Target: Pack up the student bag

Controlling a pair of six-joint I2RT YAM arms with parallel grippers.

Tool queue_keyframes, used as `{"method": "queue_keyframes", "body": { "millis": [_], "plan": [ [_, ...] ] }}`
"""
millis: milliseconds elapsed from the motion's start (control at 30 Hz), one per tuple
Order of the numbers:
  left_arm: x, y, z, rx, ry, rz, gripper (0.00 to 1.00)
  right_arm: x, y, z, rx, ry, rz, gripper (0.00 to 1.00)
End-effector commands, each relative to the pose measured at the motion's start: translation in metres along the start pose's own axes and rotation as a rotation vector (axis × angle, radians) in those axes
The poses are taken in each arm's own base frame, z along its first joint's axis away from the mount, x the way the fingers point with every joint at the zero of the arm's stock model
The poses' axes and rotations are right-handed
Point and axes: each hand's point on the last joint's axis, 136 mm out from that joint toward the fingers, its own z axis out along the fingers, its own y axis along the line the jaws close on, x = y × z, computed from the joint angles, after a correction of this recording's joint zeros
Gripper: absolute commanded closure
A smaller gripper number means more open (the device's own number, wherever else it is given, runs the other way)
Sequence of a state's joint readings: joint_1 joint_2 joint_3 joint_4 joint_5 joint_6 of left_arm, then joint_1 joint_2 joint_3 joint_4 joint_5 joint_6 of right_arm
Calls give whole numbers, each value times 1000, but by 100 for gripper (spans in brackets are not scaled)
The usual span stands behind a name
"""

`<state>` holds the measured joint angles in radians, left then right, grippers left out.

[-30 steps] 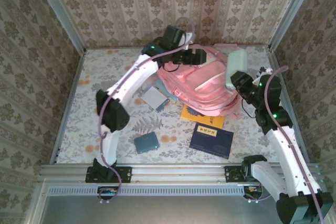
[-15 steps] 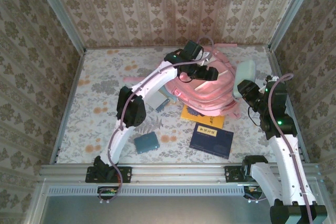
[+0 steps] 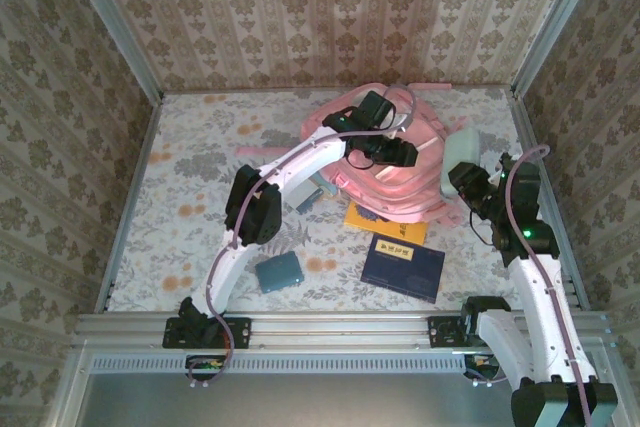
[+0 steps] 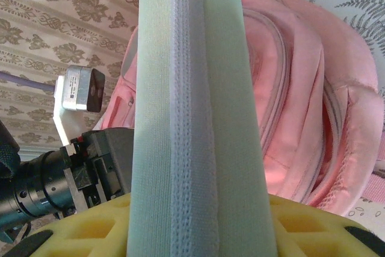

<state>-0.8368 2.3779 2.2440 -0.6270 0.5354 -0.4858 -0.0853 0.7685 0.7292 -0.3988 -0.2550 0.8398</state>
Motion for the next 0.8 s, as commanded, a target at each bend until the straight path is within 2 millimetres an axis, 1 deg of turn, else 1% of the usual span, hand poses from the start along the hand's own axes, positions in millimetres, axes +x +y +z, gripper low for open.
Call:
{"method": "queue_keyframes", "body": {
  "millis": [0,133,200,233,333,433,500,600,700,767],
  "plan": [
    [3,-25,-10,53,8,27,67,-2,7,-1,-43,-7,-1,57],
    [0,-28,-11,63,3,40,85,-1,6,-2,-37,-7,-7,57],
    [-1,-31,-11,75,6,45,97,-1,4,-2,-29,-9,-11,57],
    [-1,-32,-11,79,6,47,100,-2,4,-3,-24,-11,-14,57],
    [-9,-38,-22,95,-18,57,100,-6,0,-10,13,-39,-34,57],
    [-29,-43,-46,113,-80,54,100,-15,-4,-24,62,-93,-56,57],
    [-46,-43,-68,127,-135,40,100,-23,-7,-34,101,-139,-68,56],
    [-68,-47,-102,166,-209,19,100,-27,-17,-48,172,-182,-77,56],
    [-86,-55,-132,207,-269,13,100,-30,-27,-56,217,-216,-74,55],
    [-96,-59,-147,228,-297,11,100,-29,-30,-59,227,-228,-73,55]
  ]
}}
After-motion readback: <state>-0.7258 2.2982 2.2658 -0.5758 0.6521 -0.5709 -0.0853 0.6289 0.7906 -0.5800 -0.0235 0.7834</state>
